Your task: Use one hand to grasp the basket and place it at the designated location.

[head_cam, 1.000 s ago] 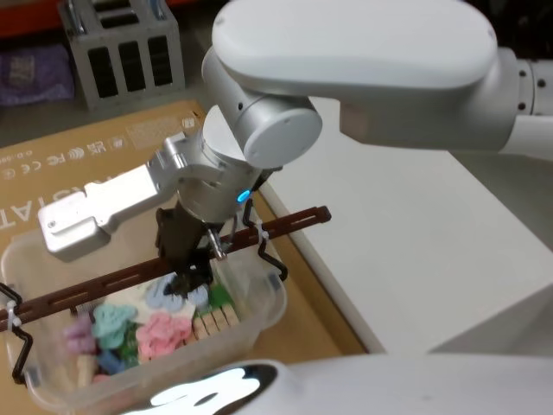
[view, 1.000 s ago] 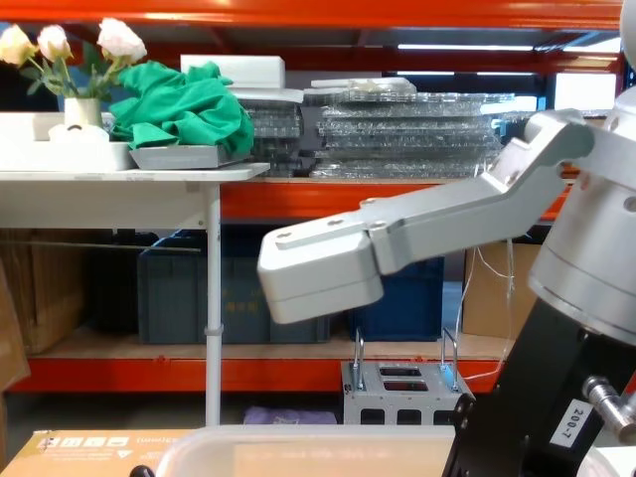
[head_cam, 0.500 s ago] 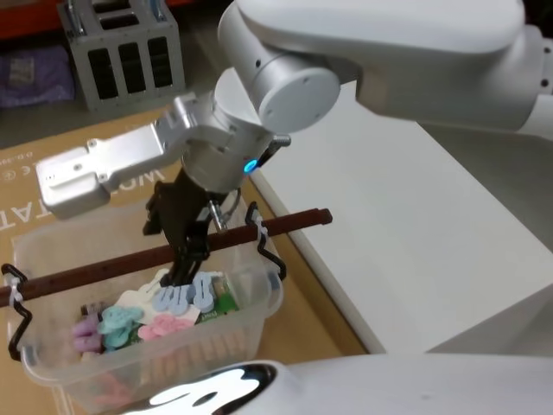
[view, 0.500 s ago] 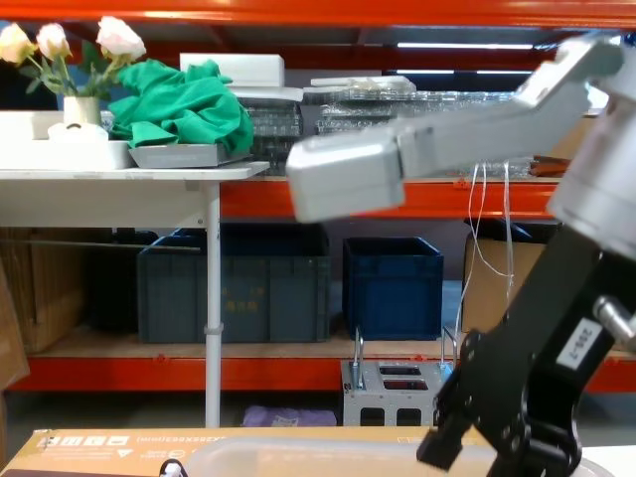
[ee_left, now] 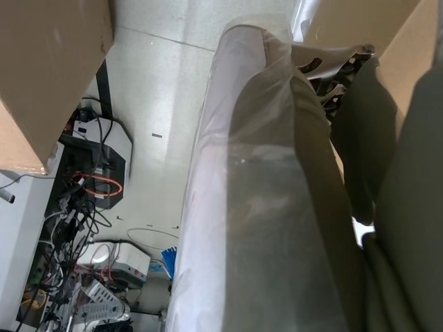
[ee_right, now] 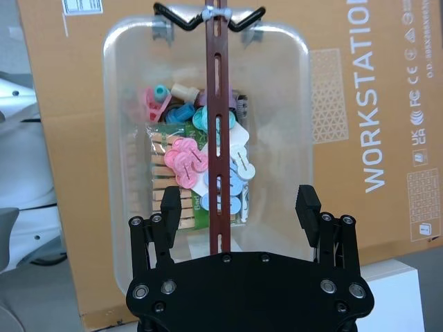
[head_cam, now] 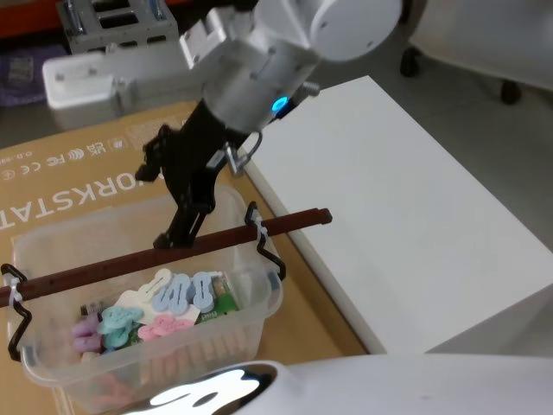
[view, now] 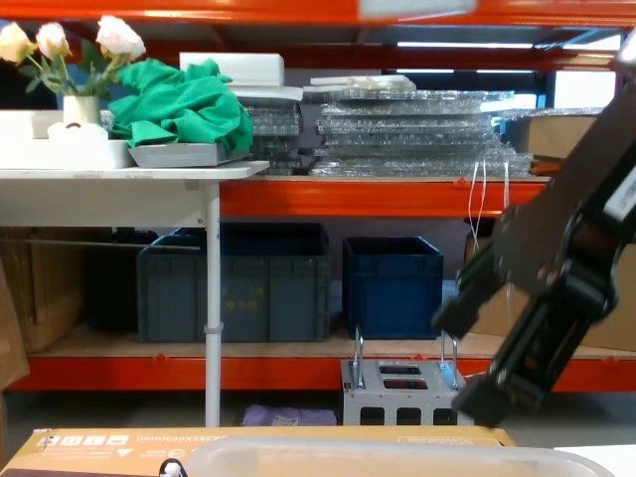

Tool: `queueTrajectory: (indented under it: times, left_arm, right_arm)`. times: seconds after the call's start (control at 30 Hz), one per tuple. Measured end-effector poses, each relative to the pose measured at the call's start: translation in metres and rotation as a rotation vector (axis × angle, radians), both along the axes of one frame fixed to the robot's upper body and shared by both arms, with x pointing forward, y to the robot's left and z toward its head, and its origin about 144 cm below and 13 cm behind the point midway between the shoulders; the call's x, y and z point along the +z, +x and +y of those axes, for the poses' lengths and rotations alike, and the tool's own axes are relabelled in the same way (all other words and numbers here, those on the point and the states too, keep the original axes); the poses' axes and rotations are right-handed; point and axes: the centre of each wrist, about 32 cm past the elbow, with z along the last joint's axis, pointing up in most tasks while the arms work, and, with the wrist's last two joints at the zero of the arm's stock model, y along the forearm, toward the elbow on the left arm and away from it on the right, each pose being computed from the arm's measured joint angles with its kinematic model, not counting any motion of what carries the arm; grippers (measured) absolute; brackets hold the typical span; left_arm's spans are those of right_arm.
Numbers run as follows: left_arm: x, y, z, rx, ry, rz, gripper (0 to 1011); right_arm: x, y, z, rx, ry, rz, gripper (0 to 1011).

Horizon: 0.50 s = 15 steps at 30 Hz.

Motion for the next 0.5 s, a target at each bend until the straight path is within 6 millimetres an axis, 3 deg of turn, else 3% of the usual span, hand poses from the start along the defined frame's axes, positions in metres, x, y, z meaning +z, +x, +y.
queueTrajectory:
  times: [0.27,0.5]
  left_arm:
    - [0.0,0.0,0.0,0.0,0.0,0.0,0]
    - [0.0,0.0,0.0,0.0,0.0,0.0,0]
  right_arm:
    - [0.023,-0.006,-0.021,-0.007,0.066,-0.016,1001]
    - [0.027,-0.007,-0.026,-0.008,0.079,-0.024,1000]
